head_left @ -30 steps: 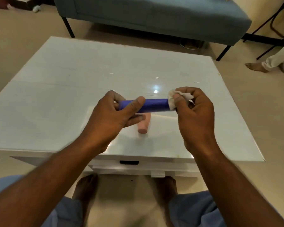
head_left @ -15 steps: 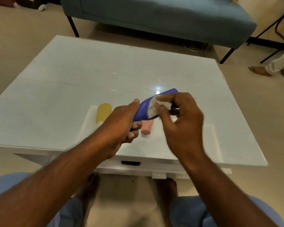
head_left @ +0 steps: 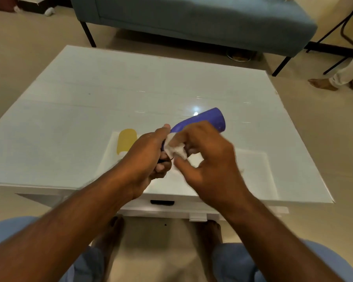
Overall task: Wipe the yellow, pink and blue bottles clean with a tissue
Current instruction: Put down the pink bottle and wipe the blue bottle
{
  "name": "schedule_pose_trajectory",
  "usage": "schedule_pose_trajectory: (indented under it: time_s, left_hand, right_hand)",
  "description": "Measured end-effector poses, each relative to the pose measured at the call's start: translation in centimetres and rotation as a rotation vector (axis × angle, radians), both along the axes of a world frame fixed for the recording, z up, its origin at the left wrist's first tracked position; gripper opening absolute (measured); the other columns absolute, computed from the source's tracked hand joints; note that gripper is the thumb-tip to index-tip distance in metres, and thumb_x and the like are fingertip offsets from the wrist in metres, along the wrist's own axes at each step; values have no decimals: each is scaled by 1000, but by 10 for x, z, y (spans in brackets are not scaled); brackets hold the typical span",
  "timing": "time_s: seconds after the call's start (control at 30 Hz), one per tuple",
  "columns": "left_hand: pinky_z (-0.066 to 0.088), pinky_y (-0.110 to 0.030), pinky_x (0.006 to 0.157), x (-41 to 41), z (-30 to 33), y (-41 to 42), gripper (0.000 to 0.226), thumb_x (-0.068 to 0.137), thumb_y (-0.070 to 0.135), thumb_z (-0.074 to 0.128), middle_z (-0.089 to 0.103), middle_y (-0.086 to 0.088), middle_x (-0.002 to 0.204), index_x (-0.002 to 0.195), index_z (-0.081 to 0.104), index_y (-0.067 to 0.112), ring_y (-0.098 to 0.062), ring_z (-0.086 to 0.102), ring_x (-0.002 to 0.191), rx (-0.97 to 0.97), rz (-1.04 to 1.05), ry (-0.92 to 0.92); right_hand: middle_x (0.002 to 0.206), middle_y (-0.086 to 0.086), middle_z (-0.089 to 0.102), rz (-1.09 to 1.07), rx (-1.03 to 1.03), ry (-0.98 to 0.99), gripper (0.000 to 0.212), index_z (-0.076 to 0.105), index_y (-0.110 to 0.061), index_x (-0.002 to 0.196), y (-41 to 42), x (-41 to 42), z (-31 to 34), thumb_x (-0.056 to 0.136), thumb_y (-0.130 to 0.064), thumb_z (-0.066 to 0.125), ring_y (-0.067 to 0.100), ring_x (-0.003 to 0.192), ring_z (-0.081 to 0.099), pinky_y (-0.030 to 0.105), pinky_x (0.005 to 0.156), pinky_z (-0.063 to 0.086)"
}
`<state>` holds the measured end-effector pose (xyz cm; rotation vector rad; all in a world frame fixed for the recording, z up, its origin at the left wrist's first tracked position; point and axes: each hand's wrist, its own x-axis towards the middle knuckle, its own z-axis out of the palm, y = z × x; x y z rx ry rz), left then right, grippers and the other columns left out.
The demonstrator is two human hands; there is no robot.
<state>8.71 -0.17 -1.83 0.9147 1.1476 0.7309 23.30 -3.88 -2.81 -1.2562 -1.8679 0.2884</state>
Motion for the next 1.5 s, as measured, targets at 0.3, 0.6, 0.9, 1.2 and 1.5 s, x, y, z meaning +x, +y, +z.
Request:
schedule_pose_trajectory:
  time_s: [0.3,0.6,0.9,1.2,1.5]
  left_hand:
    - [24,-21,39,-7,0,5,37,105,43,38,33,1,53,89,48,11,-9,28,39,-112,17,-142]
    - [26,-15,31,-12,2,7,51,104,46,39,30,3,50,93,62,2,-4,30,33,-396,-22,-513]
    - [27,-14,33,-8,-3,5,61,102,51,42,32,1,48,59,57,11,-6,29,32,-323,56,-359]
    - [27,-17,34,-5,-2,1,62,100,55,42,31,2,49,59,60,13,-6,27,34,-288,-18,-319]
    - [31,-24,48,-4,1,5,38,102,47,44,42,3,49,85,56,16,-10,36,44,85,27,119]
  right_hand:
    - [95,-4,62,-329,-33,138,17,62,-15,96,17,31,5,88,-10,77,9,86,61,23,69,55]
    - [96,-7,61,-325,16,200,25,57,-24,96,22,20,2,88,-7,74,5,88,61,13,75,50]
    - [93,-6,63,-111,1,109,18,64,-15,93,9,4,-3,83,-6,76,6,88,63,6,74,46]
    - [96,-3,67,-284,-53,304,18,66,-16,95,12,16,2,87,-2,74,15,90,67,25,74,58]
    - [97,-5,67,-362,-72,303,12,67,-17,98,18,22,9,91,-14,76,6,88,65,16,70,57]
